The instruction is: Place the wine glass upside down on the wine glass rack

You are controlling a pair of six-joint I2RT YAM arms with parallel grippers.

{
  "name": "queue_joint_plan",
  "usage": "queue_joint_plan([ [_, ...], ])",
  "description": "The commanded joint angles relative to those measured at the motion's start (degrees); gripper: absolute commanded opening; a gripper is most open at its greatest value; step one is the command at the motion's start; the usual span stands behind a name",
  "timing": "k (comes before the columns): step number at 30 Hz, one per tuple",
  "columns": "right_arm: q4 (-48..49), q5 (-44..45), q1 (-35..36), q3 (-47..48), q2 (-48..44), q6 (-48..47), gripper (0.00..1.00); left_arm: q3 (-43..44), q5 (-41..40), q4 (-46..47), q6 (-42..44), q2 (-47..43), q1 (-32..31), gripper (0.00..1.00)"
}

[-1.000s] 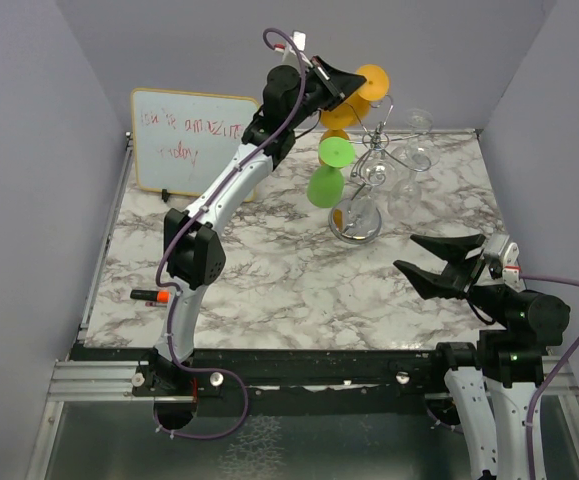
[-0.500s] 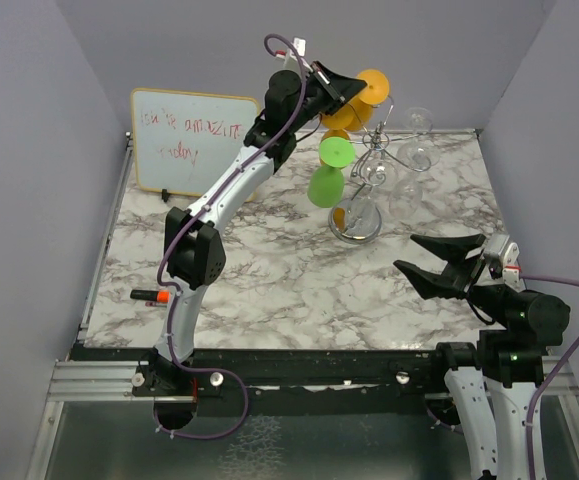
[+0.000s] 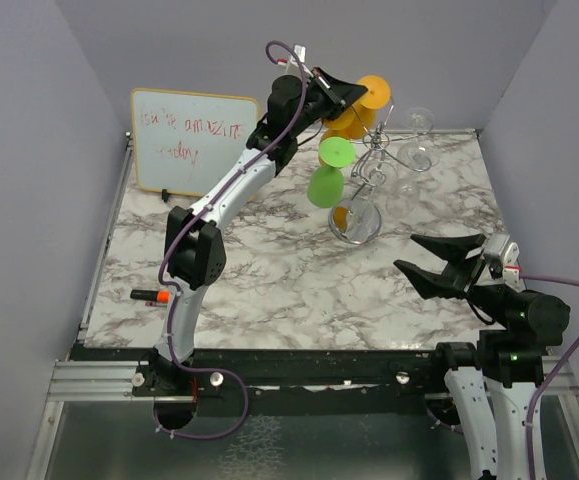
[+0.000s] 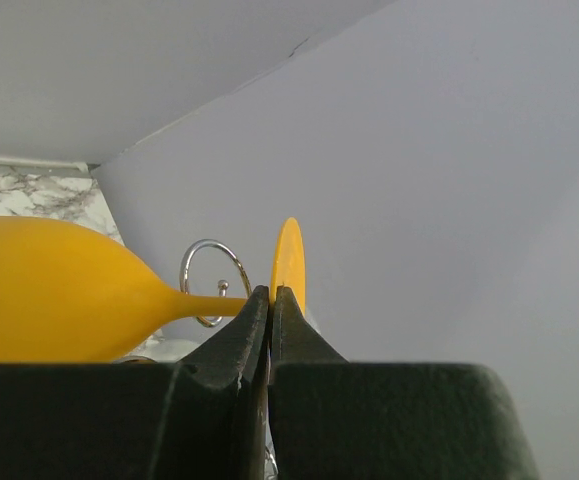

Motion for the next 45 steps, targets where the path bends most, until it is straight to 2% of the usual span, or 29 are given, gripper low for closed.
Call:
queue_joint_plan([
  [1,-0.7,1.3,0.3,-0.3,-0.9,0.3,0.61,-0.4,1.1,0.8,-2.8,-1.0,-0.6,0.0],
  [14,-0.8,1.4,0.3,-0.1,-0.9,0.5,0.61,-1.8,2.2,0.0,-4.8,-3.0,-1.9,0.0],
  [26,-0.8,1.6,0.3,-0.1,-1.1,0.5,0.61,-1.5,1.6,0.3,-3.1,-4.0,-3.4,0.0],
  [45,-1.4,2.0,0.3,-0.3,-1.3,-0.2,0.61,10.4,1.3,-2.4,-1.5,2.6,-4.0,0.0],
])
